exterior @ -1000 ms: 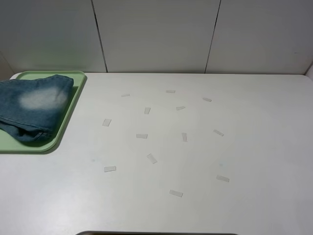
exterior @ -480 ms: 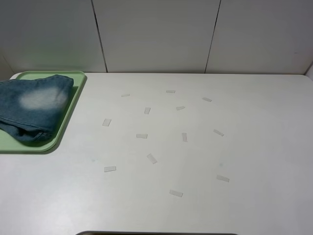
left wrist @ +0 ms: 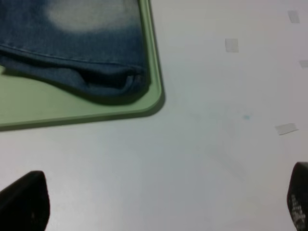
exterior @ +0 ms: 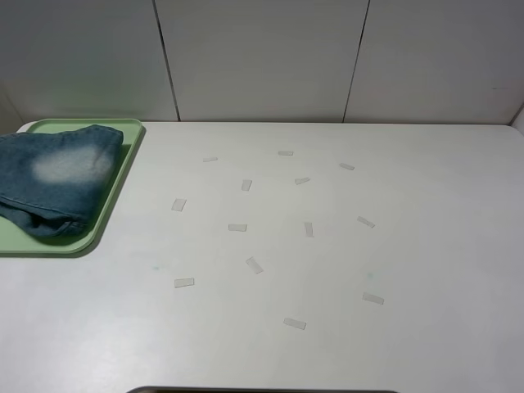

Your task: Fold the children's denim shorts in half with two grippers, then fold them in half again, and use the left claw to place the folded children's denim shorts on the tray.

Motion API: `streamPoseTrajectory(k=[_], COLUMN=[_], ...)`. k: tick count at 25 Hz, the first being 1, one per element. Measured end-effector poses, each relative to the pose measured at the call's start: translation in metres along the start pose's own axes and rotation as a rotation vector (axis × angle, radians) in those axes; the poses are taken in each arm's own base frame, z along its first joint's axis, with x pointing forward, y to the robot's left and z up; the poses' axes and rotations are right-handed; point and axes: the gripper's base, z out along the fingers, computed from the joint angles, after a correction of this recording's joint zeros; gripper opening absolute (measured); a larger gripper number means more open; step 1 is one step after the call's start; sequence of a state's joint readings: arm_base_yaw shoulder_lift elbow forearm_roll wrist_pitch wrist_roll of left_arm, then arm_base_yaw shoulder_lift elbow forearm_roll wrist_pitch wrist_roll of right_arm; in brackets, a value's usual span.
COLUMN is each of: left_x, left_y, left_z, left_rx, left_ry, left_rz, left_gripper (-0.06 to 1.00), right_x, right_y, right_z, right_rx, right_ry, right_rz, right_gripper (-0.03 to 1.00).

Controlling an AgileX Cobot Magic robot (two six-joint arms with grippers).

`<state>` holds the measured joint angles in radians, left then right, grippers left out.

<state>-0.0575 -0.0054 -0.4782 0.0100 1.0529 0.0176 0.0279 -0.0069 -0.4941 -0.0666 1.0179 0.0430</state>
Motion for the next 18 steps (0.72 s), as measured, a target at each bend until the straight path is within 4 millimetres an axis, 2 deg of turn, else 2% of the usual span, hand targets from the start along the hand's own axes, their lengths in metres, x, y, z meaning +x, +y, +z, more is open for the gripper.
streamPoseTrajectory(k=[18], left_x=[0.0000], left_y=[0.0003], left_z=[0.0000], left_rx=[0.017], left_ry=[0.000], left_rz=[0.006], left_gripper=[0.98], right_x=[0.0000], right_y=[0.0000], right_z=[0.0000], right_rx=[0.000], right_ry=[0.000], right_rz=[0.000], right_gripper=[0.69])
